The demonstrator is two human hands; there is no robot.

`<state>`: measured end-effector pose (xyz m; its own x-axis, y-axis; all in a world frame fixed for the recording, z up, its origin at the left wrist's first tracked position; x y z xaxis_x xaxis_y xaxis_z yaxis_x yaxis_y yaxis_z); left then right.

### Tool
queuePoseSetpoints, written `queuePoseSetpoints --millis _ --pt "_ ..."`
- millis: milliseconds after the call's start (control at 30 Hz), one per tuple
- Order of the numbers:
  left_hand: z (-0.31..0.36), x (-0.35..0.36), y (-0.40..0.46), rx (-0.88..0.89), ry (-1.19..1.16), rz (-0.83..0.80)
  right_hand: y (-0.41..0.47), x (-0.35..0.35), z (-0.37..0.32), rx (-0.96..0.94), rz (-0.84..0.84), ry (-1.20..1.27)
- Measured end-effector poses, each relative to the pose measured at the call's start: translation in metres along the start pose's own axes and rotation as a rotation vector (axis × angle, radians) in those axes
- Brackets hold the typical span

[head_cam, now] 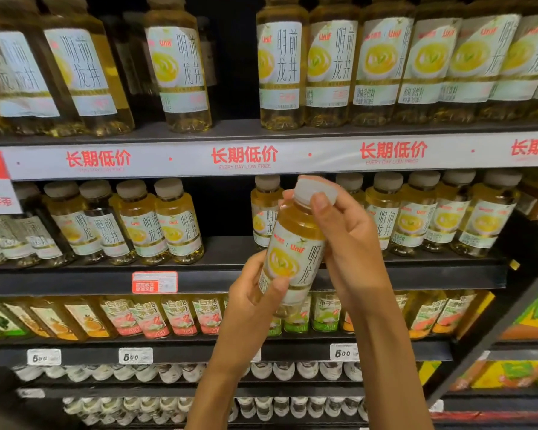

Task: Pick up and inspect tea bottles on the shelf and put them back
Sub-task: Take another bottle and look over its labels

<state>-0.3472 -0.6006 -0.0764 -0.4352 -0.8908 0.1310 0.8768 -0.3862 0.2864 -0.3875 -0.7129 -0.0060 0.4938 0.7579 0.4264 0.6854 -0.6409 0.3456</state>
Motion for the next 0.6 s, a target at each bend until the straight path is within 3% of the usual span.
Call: queuePoseSetpoints --millis 133,333,467,600 --pt "0.008 -0.005 0.005 -0.021 0.005 0.079 0.014 0.009 -0.003 0.02 0.038 0.007" --pt "-0.003 -0.009 0.0 -0.303 -0.13 0.056 0.026 0.035 -0.009 0.122 -0.099 0.146" --pt "0.004 -0.009 0.004 -0.271 -0.074 0.038 0.028 0.039 -0.012 0.11 -0.075 0.083" --pt "0.02 -0.012 0.01 -0.093 0.006 0.128 0.027 0.043 -0.022 -0.019 -0.032 -0.103"
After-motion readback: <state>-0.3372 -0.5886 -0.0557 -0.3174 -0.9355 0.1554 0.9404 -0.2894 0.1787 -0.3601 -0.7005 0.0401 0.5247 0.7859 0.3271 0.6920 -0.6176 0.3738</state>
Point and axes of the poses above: each hand's wrist, its own y-axis towards the middle knuckle, its own x-axis out of the palm, z = x × y, the point moved 7 cm from there along y, towards the middle knuckle, and after that the axes turned 15 degrees about z, right-handed, at the moved point
